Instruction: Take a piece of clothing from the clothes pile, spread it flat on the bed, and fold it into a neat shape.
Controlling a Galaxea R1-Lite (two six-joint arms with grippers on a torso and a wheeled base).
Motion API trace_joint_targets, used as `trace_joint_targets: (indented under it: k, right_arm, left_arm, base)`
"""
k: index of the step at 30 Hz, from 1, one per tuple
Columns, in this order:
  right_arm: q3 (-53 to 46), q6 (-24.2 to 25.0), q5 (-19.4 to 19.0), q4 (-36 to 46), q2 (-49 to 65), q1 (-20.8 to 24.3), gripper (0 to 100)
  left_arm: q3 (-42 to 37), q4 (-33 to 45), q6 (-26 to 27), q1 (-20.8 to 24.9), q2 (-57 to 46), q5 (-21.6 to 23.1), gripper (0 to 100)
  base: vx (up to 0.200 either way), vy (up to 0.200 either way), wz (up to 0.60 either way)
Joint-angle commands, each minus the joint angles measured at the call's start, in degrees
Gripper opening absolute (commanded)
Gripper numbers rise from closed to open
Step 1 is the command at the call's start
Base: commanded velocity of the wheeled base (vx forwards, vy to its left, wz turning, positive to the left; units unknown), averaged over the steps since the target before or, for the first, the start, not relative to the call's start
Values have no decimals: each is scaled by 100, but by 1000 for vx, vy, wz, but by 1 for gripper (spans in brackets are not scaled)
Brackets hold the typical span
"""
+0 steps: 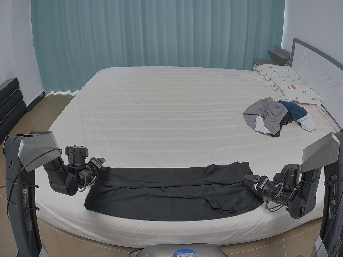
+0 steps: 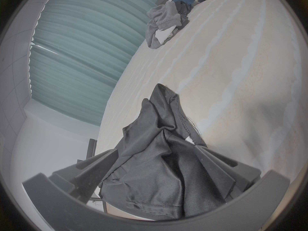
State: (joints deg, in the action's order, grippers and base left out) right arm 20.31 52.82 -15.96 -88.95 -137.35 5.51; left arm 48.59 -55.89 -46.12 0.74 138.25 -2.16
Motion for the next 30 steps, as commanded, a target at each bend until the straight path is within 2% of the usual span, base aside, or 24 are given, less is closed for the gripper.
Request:
trace_joint_targets:
  k: [1,3,6,7,9,10,21,30]
  right_arm:
    - [-27,62,5,-69,323,-191,100]
    - [-27,62,5,-69,367,-270,100]
    - [-18,70,-21,-69,385,-516,100]
    - [-18,70,-21,-69,385,-525,100]
    - [-1,70,-21,-69,332,-613,100]
    - [8,70,-21,-69,314,-613,100]
    - [61,70,-224,-69,-29,-481,100]
    - [52,35,-224,-69,-64,-454,100]
  left_arm:
    - [-201,-27,-20,-118,-211,84,100]
    - [-271,-18,-29,-171,-290,233,100]
    - [-755,-18,-126,-277,-642,928,100]
    - [-755,-18,-126,-277,-642,928,100]
    - [-1106,-18,50,-277,-809,1473,100]
    - [-1141,-9,112,-277,-835,1561,100]
    - [-1212,43,1158,-241,-677,1587,100]
    - [-1045,17,1404,-110,-545,1297,100]
  base:
    - [0,0,0]
    - [0,0,0]
    - [0,0,0]
    - [0,0,0]
    - [0,0,0]
    - [0,0,0]
    - [0,0,0]
    - [0,0,0]
